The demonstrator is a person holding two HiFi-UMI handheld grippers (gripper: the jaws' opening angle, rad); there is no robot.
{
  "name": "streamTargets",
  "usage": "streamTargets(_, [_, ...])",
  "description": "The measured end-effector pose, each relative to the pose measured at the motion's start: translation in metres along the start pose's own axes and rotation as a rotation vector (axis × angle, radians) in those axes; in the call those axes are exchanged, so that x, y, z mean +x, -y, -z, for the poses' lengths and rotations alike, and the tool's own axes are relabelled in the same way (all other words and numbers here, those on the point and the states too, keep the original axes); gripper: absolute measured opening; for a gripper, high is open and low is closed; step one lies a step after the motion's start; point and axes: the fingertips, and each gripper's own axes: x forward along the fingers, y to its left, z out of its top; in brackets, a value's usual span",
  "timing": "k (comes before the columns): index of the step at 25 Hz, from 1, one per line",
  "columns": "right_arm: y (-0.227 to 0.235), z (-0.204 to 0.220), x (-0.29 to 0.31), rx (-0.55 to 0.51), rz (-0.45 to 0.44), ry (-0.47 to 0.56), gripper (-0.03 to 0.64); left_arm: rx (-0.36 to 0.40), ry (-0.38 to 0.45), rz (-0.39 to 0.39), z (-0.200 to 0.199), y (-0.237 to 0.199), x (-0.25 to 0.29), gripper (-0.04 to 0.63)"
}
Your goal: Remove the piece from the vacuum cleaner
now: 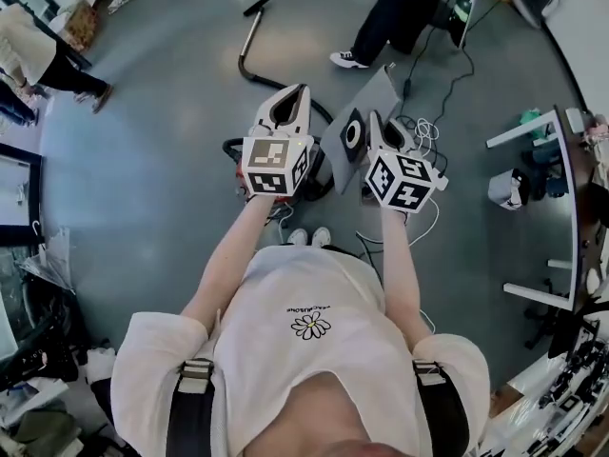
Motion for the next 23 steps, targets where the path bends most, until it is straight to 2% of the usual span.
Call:
streamTargets(4, [-0.018,-0.023,-0.007,-0.003,-0.047,0.06,0.021,0.056,0.065,0.002,-0.02,0.006,-0.007,0.005])
streamTargets(11, [-0.038,-0.042,-0.014,-0.072,-0.095,0.116,0.021,0.057,0.12,0.01,-0.04,0.019,-0.003,0.005])
streamTargets(17, [-0.043,-0.071,-0.02,-0.108,-0.096,0.193,0.021,0.095,0.176,0.009,-0.063,0.018,-0.005,0.005])
streamTargets(23, [-0.037,-0.093,-0.022,-0.13,-0.09,0.245,0.021,0.099,0.182,0.013,-0.065,0.019,0.007,0.005])
